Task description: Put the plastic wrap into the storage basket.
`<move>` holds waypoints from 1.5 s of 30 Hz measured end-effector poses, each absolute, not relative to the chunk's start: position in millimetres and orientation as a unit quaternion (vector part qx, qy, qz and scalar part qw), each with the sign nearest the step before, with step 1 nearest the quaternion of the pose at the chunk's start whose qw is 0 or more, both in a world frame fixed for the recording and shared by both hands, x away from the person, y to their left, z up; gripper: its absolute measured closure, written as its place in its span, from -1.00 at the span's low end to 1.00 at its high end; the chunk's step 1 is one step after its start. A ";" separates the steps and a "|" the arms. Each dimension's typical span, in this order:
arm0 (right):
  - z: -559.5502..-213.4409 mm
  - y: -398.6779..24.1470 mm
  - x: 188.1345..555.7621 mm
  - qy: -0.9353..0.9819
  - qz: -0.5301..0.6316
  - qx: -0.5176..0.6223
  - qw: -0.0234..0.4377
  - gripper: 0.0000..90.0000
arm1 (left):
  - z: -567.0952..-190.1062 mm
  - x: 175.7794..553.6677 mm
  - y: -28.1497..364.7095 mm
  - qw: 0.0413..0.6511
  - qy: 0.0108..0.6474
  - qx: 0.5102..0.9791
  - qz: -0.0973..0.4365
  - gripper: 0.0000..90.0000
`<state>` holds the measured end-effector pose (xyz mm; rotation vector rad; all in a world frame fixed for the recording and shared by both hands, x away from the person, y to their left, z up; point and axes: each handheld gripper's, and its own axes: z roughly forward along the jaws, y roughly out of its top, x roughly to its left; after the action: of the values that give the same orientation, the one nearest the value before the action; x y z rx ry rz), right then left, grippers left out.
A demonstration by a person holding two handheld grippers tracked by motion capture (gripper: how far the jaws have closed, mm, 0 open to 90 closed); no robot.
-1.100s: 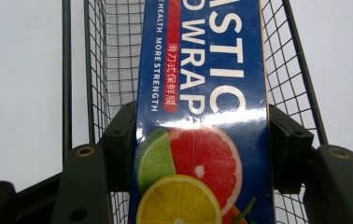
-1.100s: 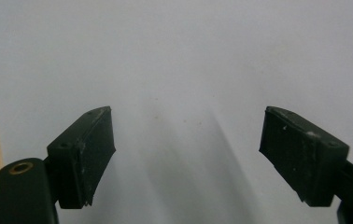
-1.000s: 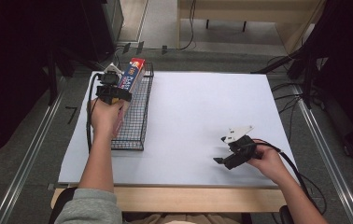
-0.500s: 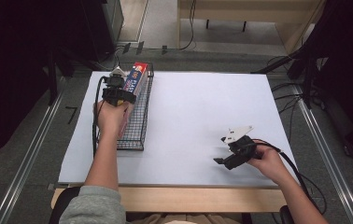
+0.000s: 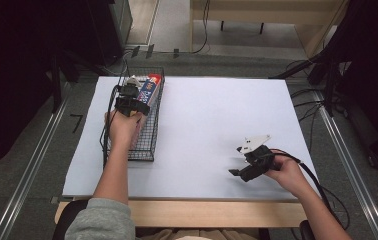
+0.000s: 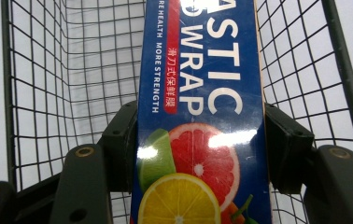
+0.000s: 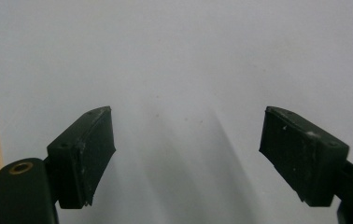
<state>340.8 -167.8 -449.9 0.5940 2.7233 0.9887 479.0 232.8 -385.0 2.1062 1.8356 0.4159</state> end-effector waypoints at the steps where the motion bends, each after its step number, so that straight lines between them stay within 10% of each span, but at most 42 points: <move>1: -449.9 -167.8 340.8 0.917 0.333 0.200 0.092 -0.59 | -385.0 479.0 232.5 0.158 0.641 0.737 0.145 -0.12; 17: -450.3 -167.3 340.6 0.917 0.333 0.199 0.091 -0.59 | -399.1 477.9 223.2 0.133 0.633 0.751 0.134 -0.15; 45: -446.9 -170.8 340.8 0.909 0.346 0.219 0.080 -0.59 | -348.1 420.0 225.8 0.287 0.529 0.795 0.077 -0.37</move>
<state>340.8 -170.8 -446.9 0.6558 2.7185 1.0336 420.0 225.8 -348.1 2.1240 1.4149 0.2063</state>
